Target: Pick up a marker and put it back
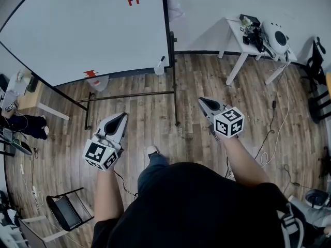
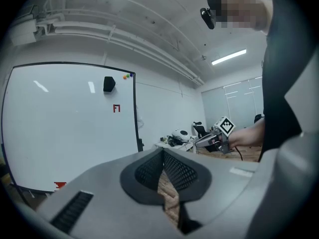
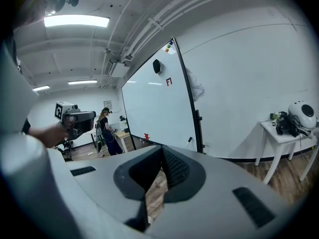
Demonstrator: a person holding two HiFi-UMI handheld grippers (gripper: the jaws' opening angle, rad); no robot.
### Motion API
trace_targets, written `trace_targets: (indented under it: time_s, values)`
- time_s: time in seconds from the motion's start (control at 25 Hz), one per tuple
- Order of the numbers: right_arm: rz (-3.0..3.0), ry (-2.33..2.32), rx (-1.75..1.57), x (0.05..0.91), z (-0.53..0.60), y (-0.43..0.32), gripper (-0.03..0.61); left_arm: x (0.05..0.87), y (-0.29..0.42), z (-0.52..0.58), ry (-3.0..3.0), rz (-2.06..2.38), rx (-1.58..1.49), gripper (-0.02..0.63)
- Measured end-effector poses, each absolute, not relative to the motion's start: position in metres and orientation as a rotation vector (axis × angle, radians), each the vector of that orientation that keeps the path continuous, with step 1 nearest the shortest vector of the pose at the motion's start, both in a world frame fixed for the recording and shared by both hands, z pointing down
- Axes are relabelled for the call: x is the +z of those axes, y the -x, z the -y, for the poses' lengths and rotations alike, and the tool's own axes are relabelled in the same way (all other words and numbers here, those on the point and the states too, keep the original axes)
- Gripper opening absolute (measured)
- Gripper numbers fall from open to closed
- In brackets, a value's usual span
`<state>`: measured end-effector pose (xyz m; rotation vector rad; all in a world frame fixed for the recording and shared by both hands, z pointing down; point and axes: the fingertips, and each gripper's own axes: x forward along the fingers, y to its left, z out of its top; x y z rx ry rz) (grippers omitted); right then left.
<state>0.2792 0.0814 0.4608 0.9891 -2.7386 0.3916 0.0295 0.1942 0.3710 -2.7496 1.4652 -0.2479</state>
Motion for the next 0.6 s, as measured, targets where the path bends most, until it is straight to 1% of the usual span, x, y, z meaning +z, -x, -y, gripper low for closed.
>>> trace_targets:
  time_s: [0.6]
  values:
    - [2.695, -1.067, 0.387, 0.459, -0.029, -0.242, -0.003, 0.384, 0.019, -0.132, 2.795, -1.436, -0.218, 0.011]
